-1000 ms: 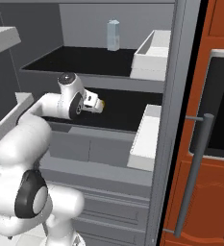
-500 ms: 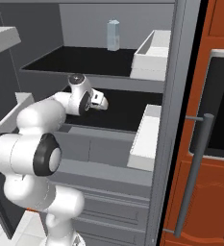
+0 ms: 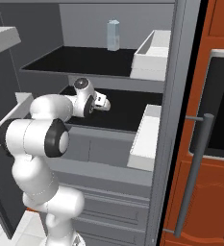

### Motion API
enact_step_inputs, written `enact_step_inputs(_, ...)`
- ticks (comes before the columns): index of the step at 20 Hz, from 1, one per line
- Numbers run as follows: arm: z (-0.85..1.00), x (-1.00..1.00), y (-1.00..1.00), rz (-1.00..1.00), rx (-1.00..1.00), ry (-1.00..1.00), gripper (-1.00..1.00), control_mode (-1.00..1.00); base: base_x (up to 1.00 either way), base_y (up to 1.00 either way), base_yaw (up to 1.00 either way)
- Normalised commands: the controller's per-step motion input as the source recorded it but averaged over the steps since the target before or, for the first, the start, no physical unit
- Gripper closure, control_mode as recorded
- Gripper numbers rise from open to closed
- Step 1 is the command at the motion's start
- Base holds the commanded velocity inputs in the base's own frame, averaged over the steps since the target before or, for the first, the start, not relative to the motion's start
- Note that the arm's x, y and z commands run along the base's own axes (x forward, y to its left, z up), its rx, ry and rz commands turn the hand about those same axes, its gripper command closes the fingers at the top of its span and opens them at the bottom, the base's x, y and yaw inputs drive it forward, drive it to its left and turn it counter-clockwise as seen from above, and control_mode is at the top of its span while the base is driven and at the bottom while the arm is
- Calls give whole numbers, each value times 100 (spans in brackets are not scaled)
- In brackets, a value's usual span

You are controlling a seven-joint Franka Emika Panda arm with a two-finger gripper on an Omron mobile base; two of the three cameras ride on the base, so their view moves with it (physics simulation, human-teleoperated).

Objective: Pick the orange and pear from the fridge and place them on the plate next to the blender to make a fruit smoothie.

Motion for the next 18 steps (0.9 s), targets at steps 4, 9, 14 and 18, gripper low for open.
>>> enact_step_inputs(4,-10,53,0,0,0,0,-100,-100,0,0,0)
enact_step_inputs(9,-11,54,0,0,0,0,-100,-100,0,0,0)
enact_step_inputs(14,-21,44,-1,0,0,0,-100,-100,0,0,0)
enact_step_inputs(18,-39,4,-4,0,0,0,100,-100,0,0,0)
